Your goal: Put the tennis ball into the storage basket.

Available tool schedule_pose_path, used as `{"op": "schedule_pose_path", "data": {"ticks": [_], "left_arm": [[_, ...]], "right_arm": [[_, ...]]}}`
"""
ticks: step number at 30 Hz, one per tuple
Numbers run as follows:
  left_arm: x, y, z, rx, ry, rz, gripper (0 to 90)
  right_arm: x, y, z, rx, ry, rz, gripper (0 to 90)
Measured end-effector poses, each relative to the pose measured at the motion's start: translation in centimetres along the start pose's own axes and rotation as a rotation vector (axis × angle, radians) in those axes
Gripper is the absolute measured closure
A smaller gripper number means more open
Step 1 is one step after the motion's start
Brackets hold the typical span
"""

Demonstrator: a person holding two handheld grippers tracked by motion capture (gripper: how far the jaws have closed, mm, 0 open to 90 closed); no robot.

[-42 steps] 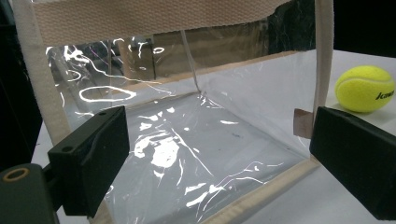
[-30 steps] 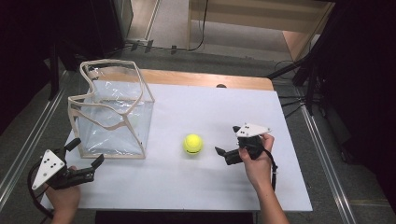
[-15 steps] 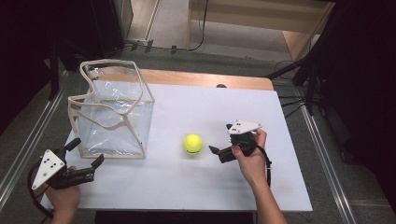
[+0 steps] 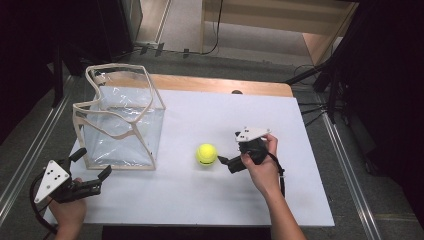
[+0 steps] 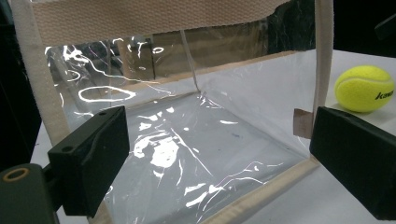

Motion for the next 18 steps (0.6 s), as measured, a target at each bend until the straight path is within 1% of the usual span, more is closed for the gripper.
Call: {"op": "schedule_pose_path", "data": {"ticks": [5,6,8,10,13,18], "left_arm": [[0.0,0.0,0.1,-0.003,-0.001,0.004,5.3],[0.0,0.0,0.0,-0.004,-0.001,0.003,5.4],[0.0,0.0,0.0,-0.006,0.0,0.004,5.4],[0.0,0.0,0.0,-0.001,0.0,0.005,5.4],[0.0,0.0,0.0,-0.005,0.0,0.004,5.4],[0.0,0.0,0.0,-0.004,0.001,0.006,5.4]], "right_arm": [[0.4,-0.2,0.1,-0.003,-0.012,0.017,0.0],[0.5,-0.3,0.1,-0.009,-0.014,0.018,0.0],[0.7,-0.5,0.2,-0.007,-0.019,0.03,0.0],[0.8,-0.7,0.2,-0.013,-0.022,0.039,0.0],[1.2,-1.1,0.3,-0.024,-0.03,0.054,0.0],[1.8,-1.5,0.5,-0.03,-0.04,0.08,0.0]]}}
Point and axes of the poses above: each handheld gripper's, and its own axes: x roughly forward along the jaws, y roughly out of its underside, z roughly to its left, the point moved 1 cm from there along x, roughly forward along the jaws, and after that the axes turned 5 degrees about x, right-handed, at the moved point
